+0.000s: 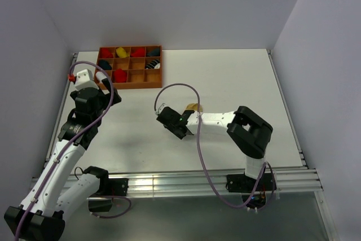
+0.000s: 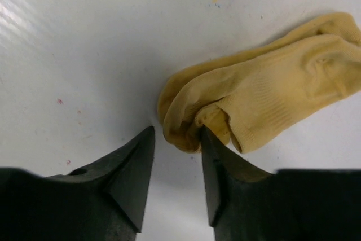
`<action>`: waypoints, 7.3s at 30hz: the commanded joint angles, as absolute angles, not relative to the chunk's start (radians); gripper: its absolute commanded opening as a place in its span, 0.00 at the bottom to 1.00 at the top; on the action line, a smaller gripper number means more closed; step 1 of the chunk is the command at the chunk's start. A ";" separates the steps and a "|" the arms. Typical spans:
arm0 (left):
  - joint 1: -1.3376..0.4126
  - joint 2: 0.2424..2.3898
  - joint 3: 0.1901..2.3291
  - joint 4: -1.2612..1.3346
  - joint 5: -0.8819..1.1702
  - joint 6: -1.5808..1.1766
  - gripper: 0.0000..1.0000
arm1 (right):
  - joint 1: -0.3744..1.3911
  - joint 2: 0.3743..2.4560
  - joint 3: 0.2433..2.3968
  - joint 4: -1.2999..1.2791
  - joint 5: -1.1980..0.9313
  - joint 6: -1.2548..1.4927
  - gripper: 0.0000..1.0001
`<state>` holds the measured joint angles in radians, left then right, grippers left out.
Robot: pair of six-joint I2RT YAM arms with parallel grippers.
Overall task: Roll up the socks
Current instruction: Move the sock to the center of the board, then roll the sock at the center of the board.
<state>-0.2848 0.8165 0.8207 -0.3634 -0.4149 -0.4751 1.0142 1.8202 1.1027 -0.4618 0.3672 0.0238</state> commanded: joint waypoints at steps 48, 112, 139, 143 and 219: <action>-0.543 1.063 0.538 -0.158 0.018 -0.867 0.88 | 0.571 2.071 0.954 0.340 -0.985 0.617 0.00; -0.724 1.703 0.776 -0.213 -0.160 -0.828 0.08 | 0.667 1.812 0.919 0.204 -0.609 0.405 0.41; -0.698 1.522 0.687 -0.127 -0.094 -0.968 0.11 | 0.851 1.937 1.085 -0.104 -0.175 0.310 0.00; -0.683 1.408 0.655 -0.158 -0.144 -0.994 0.29 | 0.819 1.925 1.060 -0.060 -0.318 0.310 0.00; -0.568 1.410 0.543 0.103 0.028 -1.213 0.00 | 0.745 1.773 0.960 0.089 -0.459 0.316 0.41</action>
